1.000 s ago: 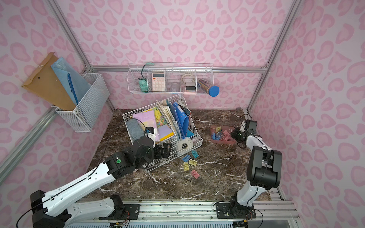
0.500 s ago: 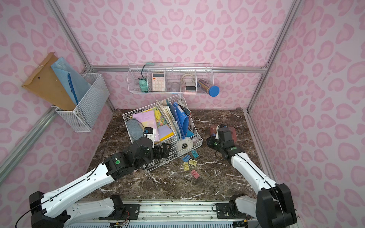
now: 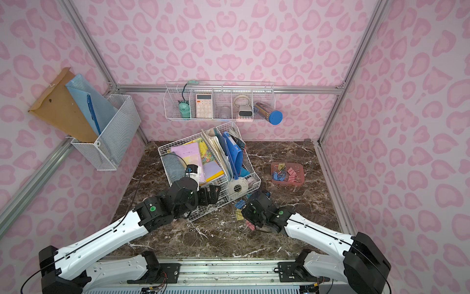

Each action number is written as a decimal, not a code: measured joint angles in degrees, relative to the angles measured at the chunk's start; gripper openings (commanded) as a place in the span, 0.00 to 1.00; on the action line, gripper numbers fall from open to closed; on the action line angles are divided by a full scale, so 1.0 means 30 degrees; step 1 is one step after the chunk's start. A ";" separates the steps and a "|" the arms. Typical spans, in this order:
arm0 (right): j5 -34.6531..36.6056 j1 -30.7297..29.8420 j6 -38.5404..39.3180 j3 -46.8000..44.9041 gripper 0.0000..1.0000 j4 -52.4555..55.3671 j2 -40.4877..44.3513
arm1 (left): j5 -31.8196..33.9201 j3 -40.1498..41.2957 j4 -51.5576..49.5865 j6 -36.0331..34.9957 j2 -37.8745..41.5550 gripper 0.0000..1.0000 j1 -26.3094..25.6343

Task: Put the binder clips in the storage box
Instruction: Pick up the binder clip at the center of the board.

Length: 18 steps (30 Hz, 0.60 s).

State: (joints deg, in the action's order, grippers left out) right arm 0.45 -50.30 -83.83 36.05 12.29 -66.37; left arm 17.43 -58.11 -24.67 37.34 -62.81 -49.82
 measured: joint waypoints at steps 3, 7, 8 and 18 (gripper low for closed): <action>0.1260 -0.0364 -0.0743 0.0831 0.27 0.1093 -0.0299 | -0.0066 0.0007 -0.0007 0.0022 0.0058 0.99 0.0000; 0.2732 -0.1035 0.1661 0.2718 0.28 0.3264 -0.1173 | -0.0066 0.0146 -0.0015 0.0058 0.0364 0.99 0.0000; 0.2769 -0.1479 0.2929 0.3264 0.29 0.3796 -0.1632 | -0.0058 0.0175 -0.0015 0.0058 0.0423 0.99 0.0000; 0.6003 -0.6870 0.8437 0.8772 0.40 1.0586 -0.8597 | -0.0036 0.0219 -0.0022 0.0036 0.0503 0.99 0.0000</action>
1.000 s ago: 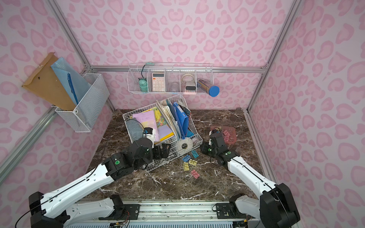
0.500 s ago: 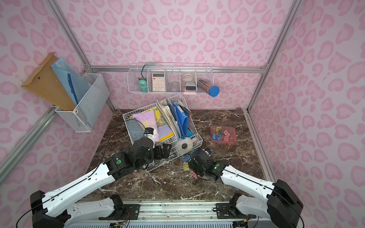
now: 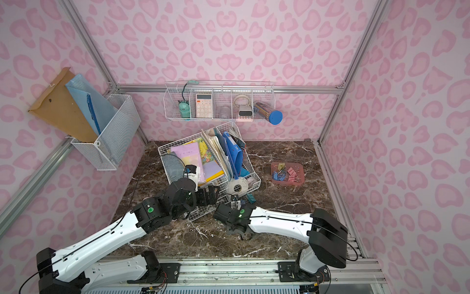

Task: Put the binder clips in the storage box
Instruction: Pick up the binder clip at the center of the board.

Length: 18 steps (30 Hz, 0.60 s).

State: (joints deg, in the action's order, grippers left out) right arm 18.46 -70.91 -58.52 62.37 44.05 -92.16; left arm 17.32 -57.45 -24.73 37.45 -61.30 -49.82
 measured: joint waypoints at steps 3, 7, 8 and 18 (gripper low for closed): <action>0.1362 -0.0699 0.0576 0.1129 0.46 0.1887 -0.1654 | 0.0117 0.0087 -0.0015 -0.0044 0.0291 0.99 0.0000; 0.2827 -0.0947 0.1224 0.1865 0.44 0.3249 -0.2506 | 0.0248 0.0124 -0.0087 -0.0051 0.0539 0.99 0.0000; 0.3045 -0.0903 0.1464 0.1851 0.44 0.3468 -0.2579 | 0.0262 0.0124 -0.0146 -0.0051 0.0576 0.99 0.0000; 0.3730 0.0270 0.2550 0.0656 0.30 0.3796 -0.2936 | 0.0386 0.0277 -0.0291 -0.0044 0.0678 0.99 0.0015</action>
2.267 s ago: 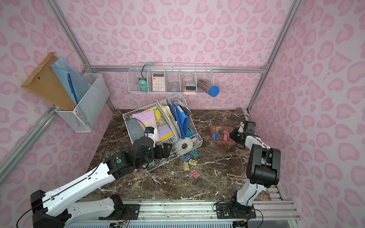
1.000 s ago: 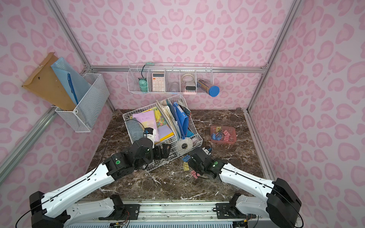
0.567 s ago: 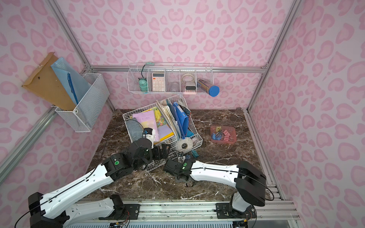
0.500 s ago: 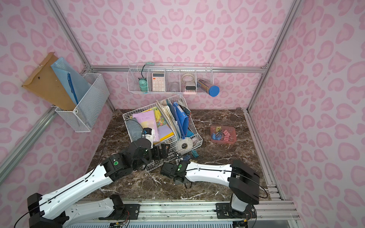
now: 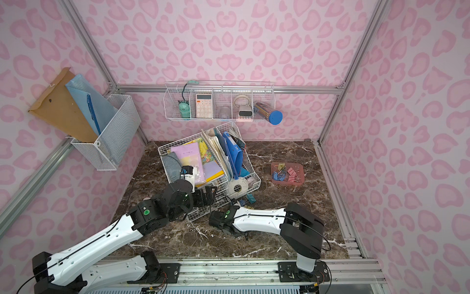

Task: Put the binder clips in the storage box
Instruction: Pick up the binder clip at the center of the board.

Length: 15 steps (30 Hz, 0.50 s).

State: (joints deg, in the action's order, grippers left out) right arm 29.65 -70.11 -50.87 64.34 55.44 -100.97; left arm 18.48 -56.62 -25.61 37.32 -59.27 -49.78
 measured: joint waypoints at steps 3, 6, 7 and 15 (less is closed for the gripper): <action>0.0044 0.0015 0.0117 -0.0109 0.26 -0.0262 -0.0051 | 0.0000 0.0000 0.0000 0.0000 -0.0051 0.99 0.0000; 0.0087 0.0036 0.0408 -0.0131 0.18 -0.0648 -0.0277 | 0.0000 0.0000 -0.0022 0.0000 -0.0138 0.99 0.0000; 0.0102 0.0073 0.0415 -0.0131 0.16 -0.0736 -0.0335 | 0.0000 0.0000 -0.0036 0.0000 -0.0138 0.99 0.0000; 0.0452 0.0138 0.0488 -0.0219 0.06 -0.0780 -0.0270 | 0.0000 0.0000 -0.0211 0.0000 -0.0109 0.99 0.0000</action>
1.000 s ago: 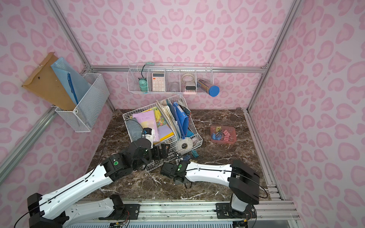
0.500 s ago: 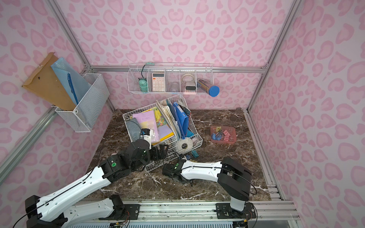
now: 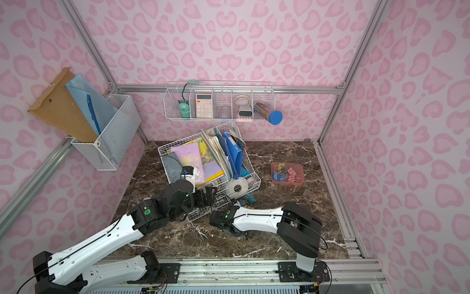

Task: Put the binder clips in the storage box
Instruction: Pick up the binder clip at the center of the board, then place the binder clip in the storage box.

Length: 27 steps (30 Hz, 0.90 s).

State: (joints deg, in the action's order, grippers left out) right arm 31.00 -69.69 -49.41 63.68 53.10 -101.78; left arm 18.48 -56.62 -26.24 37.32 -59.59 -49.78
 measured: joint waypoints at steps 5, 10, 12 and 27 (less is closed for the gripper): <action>0.0204 0.0379 -0.0036 0.0066 0.00 0.0255 0.0947 | -0.0015 -0.0044 0.0000 0.0000 0.0000 0.99 0.0000; -0.0233 0.2331 0.0189 0.0095 0.00 -0.0299 0.3665 | -0.0109 -0.0109 0.0036 -0.0015 0.0182 0.99 0.0000; -0.0831 0.3949 0.0845 -0.0124 0.00 -0.1071 0.5282 | -0.0182 0.0007 0.0291 -0.0102 0.0488 0.99 0.0000; -1.2043 2.2054 0.5595 -0.0860 0.00 -0.7140 1.0870 | -0.5078 0.0954 0.3818 -0.2790 0.1166 0.99 0.0000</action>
State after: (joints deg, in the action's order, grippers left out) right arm -5.13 -3.53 -32.62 61.10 31.68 -69.17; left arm 3.25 -53.76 -14.79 28.95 -56.10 -49.78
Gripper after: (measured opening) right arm 0.059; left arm 0.992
